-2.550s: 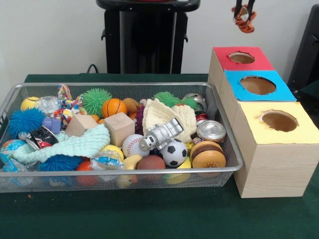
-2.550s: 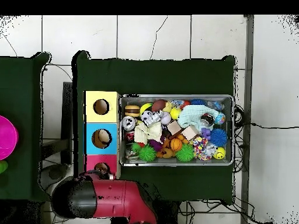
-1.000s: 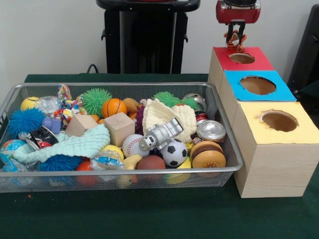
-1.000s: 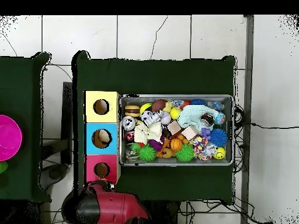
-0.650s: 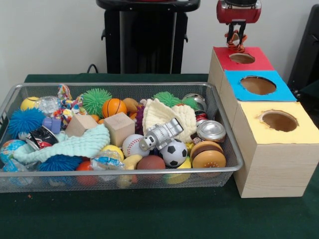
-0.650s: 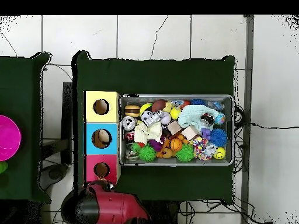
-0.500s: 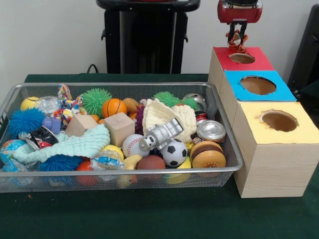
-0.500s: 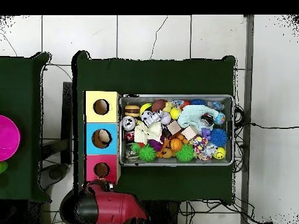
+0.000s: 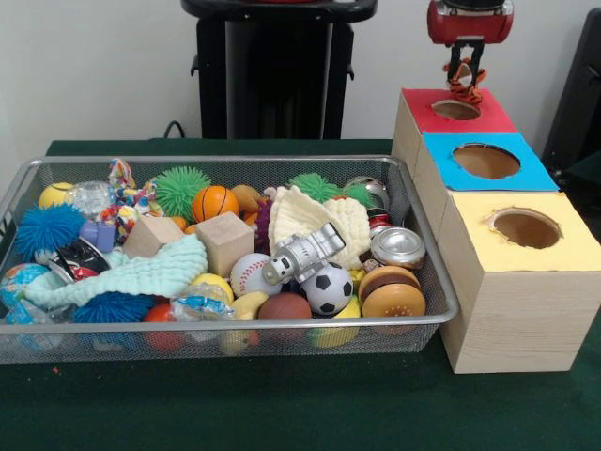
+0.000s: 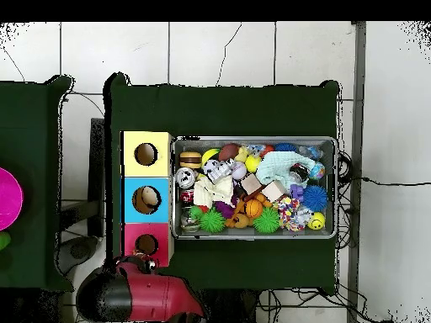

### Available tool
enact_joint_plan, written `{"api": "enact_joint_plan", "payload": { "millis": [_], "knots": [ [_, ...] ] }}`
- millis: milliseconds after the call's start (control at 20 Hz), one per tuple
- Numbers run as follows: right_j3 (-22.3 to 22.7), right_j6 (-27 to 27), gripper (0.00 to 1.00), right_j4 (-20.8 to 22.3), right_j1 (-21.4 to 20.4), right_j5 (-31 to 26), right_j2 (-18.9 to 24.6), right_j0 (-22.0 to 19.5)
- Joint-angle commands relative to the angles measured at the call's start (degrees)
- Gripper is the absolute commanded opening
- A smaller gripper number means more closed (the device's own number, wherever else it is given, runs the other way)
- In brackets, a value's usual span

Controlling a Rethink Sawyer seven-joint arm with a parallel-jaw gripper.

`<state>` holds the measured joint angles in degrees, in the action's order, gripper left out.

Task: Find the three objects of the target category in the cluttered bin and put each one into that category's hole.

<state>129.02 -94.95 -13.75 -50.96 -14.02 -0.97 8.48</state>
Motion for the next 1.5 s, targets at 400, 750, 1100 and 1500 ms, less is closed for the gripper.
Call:
{"api": "enact_joint_plan", "payload": {
  "millis": [400, 750, 1100, 1500],
  "knots": [
    [-9.0, -8.1, 0.0, 3.6, 10.8, 5.4, -7.1, 5.9],
    [-12.3, -6.3, 0.0, 6.4, 10.3, 3.0, -11.0, 7.0],
    [-8.8, -8.9, 1.0, 6.2, 9.3, 8.7, -6.0, 3.3],
    [-8.8, -8.3, 1.0, 5.8, 7.8, 6.9, -6.2, 2.8]
  ]
}}
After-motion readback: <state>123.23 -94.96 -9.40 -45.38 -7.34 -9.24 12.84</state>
